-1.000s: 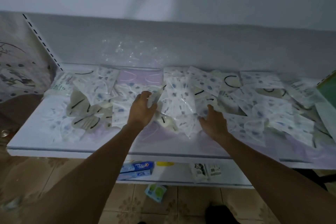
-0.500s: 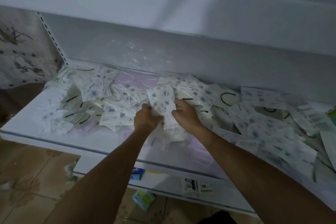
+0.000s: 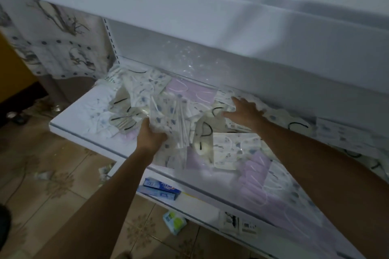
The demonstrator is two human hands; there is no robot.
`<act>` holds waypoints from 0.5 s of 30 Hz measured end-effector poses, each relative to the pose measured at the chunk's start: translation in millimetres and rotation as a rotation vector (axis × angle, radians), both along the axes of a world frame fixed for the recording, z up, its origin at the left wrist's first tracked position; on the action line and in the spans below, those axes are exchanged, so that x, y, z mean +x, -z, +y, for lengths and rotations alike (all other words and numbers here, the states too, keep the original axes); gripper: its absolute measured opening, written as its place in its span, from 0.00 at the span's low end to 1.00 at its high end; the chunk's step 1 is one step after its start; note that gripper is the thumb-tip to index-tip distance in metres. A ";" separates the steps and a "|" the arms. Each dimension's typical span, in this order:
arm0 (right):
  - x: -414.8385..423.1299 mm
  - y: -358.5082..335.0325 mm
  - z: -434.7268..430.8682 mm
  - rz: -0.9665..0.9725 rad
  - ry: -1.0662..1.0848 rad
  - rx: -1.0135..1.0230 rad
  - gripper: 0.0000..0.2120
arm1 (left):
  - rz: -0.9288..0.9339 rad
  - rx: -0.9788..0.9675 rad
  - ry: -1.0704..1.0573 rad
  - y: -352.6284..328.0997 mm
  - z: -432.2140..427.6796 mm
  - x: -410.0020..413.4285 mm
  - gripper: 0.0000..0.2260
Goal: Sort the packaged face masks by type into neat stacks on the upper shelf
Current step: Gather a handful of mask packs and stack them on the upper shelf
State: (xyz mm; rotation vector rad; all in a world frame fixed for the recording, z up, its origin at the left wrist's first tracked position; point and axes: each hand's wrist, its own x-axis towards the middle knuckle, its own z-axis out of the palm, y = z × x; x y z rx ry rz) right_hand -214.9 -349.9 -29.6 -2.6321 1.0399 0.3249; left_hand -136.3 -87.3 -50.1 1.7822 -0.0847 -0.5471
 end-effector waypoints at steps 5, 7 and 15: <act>23.9 9.9 49.6 -0.018 -0.127 -0.267 0.15 | 0.144 -0.011 -0.115 12.3 22.5 9.1 0.27; 26.9 15.7 65.9 -0.066 -0.182 -0.366 0.14 | 0.175 0.001 -0.096 13.6 28.8 11.1 0.24; 42.8 12.2 154.1 -0.617 -0.335 0.287 0.09 | 0.447 -0.114 -0.079 7.7 47.9 37.5 0.22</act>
